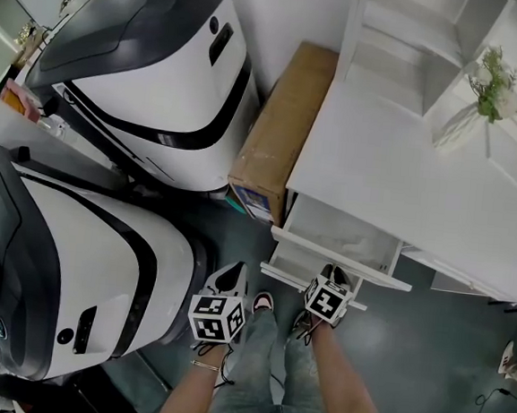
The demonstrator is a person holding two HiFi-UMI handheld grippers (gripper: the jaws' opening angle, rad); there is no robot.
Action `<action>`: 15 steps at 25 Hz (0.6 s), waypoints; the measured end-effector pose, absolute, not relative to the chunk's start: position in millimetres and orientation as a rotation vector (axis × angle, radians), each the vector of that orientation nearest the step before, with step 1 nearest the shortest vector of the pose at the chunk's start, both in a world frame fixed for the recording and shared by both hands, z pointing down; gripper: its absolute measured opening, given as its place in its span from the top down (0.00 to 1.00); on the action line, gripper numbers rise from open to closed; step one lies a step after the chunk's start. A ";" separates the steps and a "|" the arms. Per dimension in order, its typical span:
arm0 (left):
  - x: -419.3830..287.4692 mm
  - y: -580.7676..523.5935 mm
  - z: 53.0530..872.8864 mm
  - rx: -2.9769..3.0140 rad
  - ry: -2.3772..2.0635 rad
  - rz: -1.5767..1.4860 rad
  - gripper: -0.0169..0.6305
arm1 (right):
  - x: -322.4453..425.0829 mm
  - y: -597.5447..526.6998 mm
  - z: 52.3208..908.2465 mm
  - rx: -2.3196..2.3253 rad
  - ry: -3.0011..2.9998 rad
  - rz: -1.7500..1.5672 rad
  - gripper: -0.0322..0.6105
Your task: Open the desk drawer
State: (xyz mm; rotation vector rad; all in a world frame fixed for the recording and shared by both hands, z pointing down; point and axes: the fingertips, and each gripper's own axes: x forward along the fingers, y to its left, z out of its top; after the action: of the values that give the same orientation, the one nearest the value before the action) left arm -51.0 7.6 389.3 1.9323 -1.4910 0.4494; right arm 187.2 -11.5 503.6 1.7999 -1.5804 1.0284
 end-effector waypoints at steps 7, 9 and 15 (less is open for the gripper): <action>-49.9 20.3 388.7 1.918 -1.508 0.430 0.95 | 179.1 13.2 504.2 1.778 -1.586 1.028 0.82; -49.3 23.6 388.1 1.915 -1.513 0.424 0.95 | 177.2 18.5 504.4 1.769 -1.589 1.028 0.82; -47.8 33.1 387.5 1.901 -1.533 0.411 0.95 | 173.2 29.9 504.0 1.754 -1.600 1.035 0.82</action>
State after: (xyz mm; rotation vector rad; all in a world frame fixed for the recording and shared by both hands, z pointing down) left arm -47.8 33.1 387.5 1.9012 -1.5325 0.4112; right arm 173.2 29.9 504.0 1.7542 -1.5996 1.0347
